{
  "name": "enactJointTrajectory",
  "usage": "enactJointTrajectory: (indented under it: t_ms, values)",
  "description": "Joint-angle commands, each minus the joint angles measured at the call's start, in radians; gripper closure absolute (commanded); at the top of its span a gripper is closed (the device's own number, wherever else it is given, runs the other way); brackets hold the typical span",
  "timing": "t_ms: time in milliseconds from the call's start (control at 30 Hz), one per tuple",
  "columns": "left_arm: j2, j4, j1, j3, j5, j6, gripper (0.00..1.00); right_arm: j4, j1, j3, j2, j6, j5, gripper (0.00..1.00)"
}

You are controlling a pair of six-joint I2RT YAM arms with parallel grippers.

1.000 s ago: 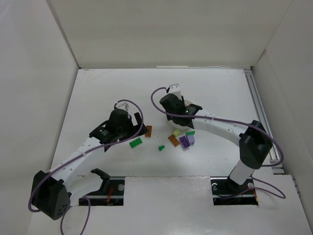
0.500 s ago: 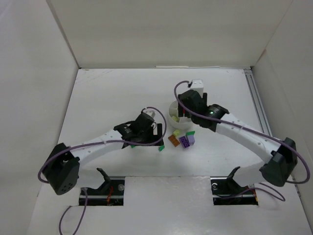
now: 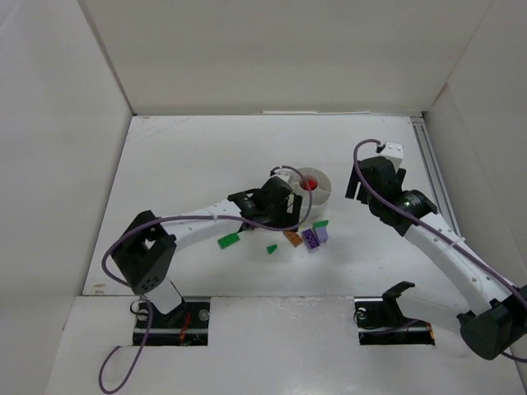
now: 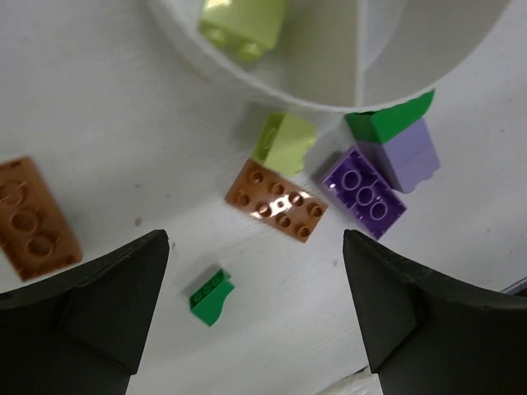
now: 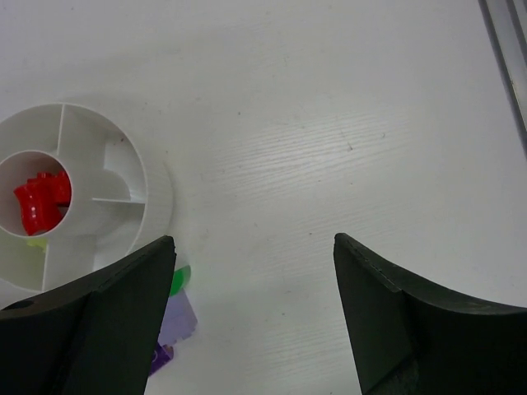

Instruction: Sort the legos into containers by color

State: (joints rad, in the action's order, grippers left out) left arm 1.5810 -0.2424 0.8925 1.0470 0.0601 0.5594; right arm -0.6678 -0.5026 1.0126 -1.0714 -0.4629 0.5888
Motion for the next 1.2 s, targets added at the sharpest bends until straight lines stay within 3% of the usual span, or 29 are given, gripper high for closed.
enactJointTrajectory:
  t_ms: [0,133,167,367,567,633,733,1067,1167]
  values:
    - [0.049,0.073,0.039,0.064,0.004,-0.145,0.16,-0.004,0.022,-0.003,0.019,0.024,-0.010,0.18]
    - [0.109,0.118,0.051,0.087,0.036,-0.191,0.19,-0.013,0.042,-0.012,0.028,0.033,-0.010,0.18]
    - [0.123,0.118,0.051,0.102,0.037,-0.191,0.28,-0.013,0.052,-0.012,0.037,0.043,-0.010,0.18]
    - [0.188,0.175,0.051,0.111,0.070,-0.191,0.40,-0.033,0.073,-0.022,0.062,0.052,-0.001,0.18]
    - [0.188,0.275,0.062,0.070,0.061,-0.182,0.41,-0.042,0.084,-0.031,0.073,0.061,-0.001,0.18]
    - [0.188,0.298,0.072,0.070,0.070,-0.182,0.46,-0.042,0.084,-0.031,0.073,0.061,-0.001,0.18]
    - [0.200,0.298,0.085,0.070,0.109,-0.182,0.51,-0.052,0.093,-0.031,0.073,0.061,-0.001,0.18]
    - [0.237,0.288,0.103,0.070,0.139,-0.164,0.53,-0.052,0.093,-0.040,0.082,0.061,0.008,0.18]
    - [0.246,0.279,0.103,0.061,0.151,-0.155,0.62,-0.052,0.093,-0.040,0.082,0.061,0.008,0.18]
